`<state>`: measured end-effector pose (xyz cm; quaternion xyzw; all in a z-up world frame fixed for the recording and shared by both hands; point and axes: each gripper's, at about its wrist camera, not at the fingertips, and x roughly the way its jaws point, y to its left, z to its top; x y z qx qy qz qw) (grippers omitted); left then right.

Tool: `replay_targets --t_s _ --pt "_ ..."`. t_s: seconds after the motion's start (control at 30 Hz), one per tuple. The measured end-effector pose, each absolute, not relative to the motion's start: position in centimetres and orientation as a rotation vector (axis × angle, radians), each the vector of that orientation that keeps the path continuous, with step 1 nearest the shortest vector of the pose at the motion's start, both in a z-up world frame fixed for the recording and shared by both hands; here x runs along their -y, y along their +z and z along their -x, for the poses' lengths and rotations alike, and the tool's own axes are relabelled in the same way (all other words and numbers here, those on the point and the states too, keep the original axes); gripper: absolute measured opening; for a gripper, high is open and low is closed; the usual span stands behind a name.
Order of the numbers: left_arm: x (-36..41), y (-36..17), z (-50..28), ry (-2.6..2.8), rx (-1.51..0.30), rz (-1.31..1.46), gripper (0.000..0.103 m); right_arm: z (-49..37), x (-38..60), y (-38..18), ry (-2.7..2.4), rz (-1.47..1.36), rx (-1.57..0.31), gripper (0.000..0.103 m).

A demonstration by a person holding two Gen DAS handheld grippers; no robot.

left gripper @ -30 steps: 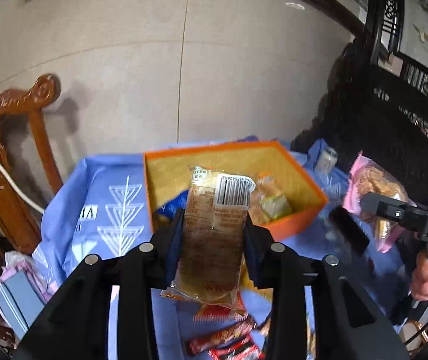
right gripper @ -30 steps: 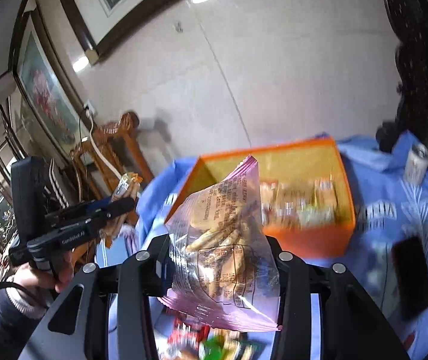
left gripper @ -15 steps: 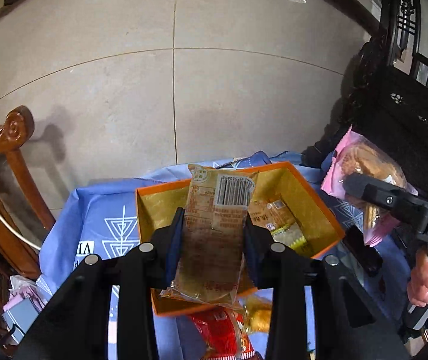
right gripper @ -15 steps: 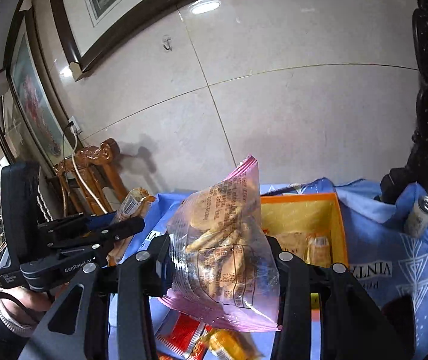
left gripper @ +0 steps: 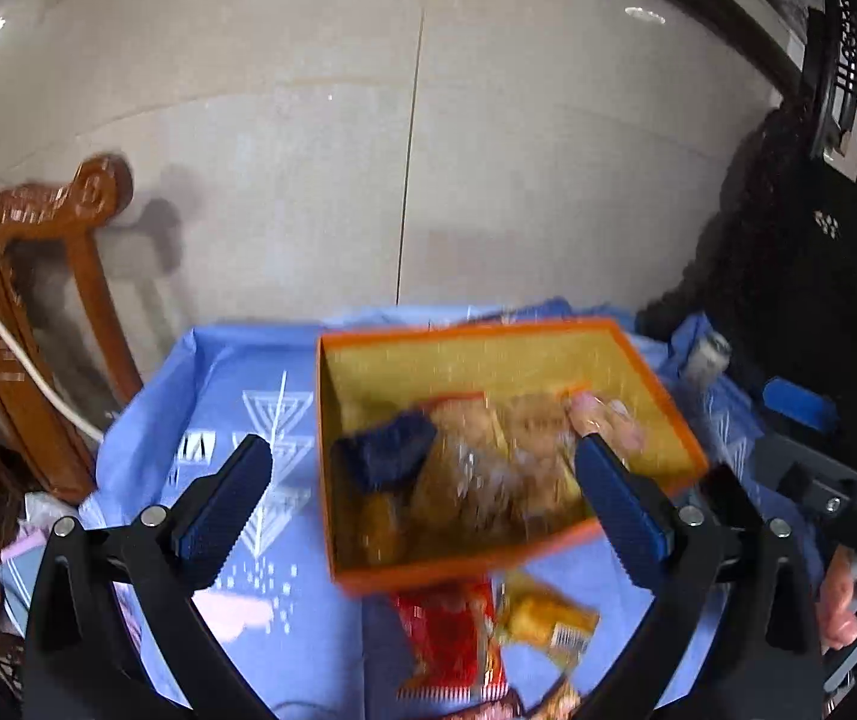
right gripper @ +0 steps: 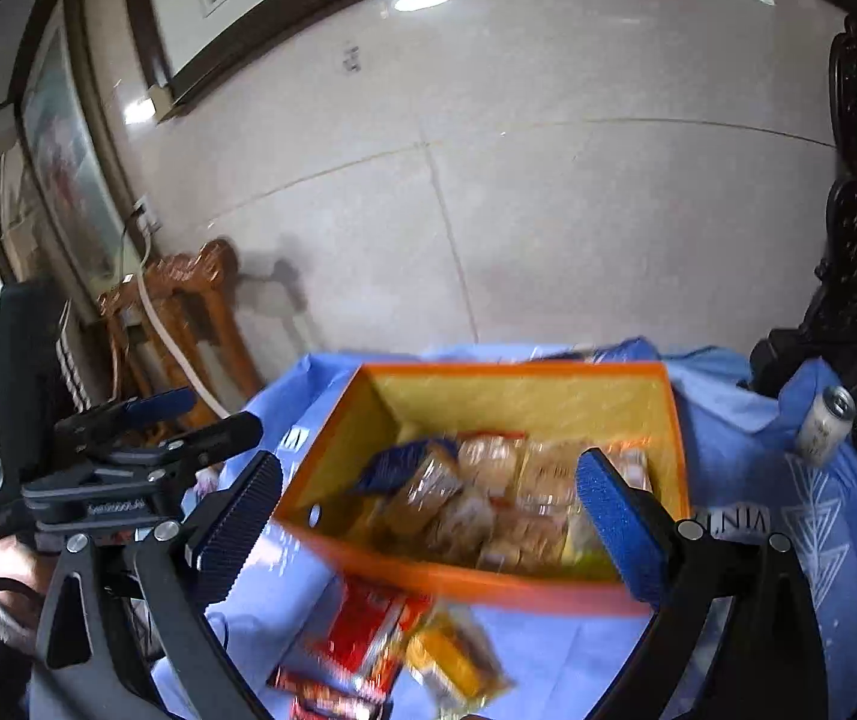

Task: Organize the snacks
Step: 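Carry both snacks over the orange box and open both tools to drop them, then grasp the yellow barcode cake with the right tool while the left tool grasps the red bag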

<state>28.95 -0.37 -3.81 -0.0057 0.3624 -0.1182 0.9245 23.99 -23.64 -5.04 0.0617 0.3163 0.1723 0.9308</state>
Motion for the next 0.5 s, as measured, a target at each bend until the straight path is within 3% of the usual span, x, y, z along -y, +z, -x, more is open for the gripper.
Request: replay_targets --t_s 0.5 --pt "-2.8 -10.8 -20.5 -0.219 -0.885 0.064 0.099 -17.7 21.1 -13.9 0.402 -0.034 -0.860 0.099"
